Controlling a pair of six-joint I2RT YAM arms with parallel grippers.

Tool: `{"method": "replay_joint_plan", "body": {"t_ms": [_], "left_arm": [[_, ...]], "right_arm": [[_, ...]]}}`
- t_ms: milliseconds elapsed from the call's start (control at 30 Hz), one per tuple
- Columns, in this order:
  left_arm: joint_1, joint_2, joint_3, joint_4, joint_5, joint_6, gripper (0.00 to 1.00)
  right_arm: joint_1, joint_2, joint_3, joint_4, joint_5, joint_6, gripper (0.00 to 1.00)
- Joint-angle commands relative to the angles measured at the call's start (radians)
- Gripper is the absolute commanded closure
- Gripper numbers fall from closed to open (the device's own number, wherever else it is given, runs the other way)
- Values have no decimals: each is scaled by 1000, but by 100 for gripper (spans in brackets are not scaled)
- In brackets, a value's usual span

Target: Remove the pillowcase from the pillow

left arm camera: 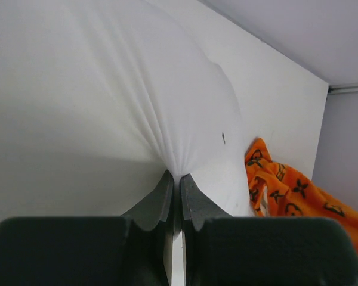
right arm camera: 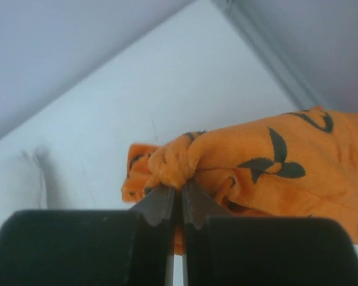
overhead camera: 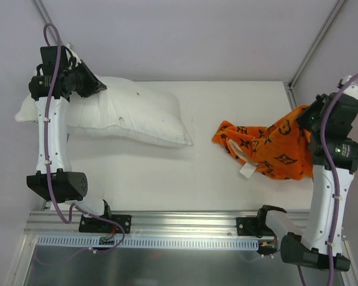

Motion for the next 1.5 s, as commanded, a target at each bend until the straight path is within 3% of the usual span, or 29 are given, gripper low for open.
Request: {"method": "replay_joint_plan", "body": {"t_ms": [0, 100, 200, 267, 333, 367, 400, 467, 500, 533, 600, 633, 800, 1033, 1167, 1467], "left_arm": [[-28, 10, 78, 101, 45, -99, 100], [-51, -2, -2, 143, -12, -141, 100], [-54, -33, -145, 213, 37, -167, 100], [-67, -70, -275, 280, 52, -190, 100], [-105, -90, -383, 327, 54, -205, 100], [-120, -87, -405, 356, 59, -207, 100], [-128, -64, -416, 359, 68, -202, 100], [-162, -35, -406, 359, 100, -196, 83], [-165, -24, -398, 359, 132, -185, 56], [-172, -13, -380, 358, 140, -178, 36], [-180, -13, -363, 359, 146, -159, 4], [-186, -19, -351, 358, 149, -141, 1], [-203, -59, -358, 351, 191, -81, 1], [-271, -188, -484, 338, 229, 25, 1], [-300, -277, -573, 339, 235, 82, 1], [-312, -418, -709, 339, 241, 106, 1]], "right_arm": [[2, 36, -147, 90, -214, 21, 99], [31, 71, -282, 142, -300, 33, 99], [48, 163, -334, 123, -464, -22, 98], [57, 194, -359, 92, -439, -45, 95], [57, 185, -380, 93, -402, -49, 53], [57, 171, -388, 93, -399, -54, 25], [57, 163, -388, 90, -390, -56, 18], [57, 148, -374, 74, -385, -62, 7], [57, 142, -370, 66, -376, -68, 6], [58, 134, -368, 60, -367, -66, 5], [57, 93, -380, 46, -324, -69, 2], [55, 76, -391, 43, -301, -68, 2], [55, -29, -509, 41, -210, -46, 0], [68, -170, -690, 60, -247, -69, 3], [75, -285, -692, 21, -195, -91, 4], [75, -300, -632, -2, -164, -59, 4]]}}
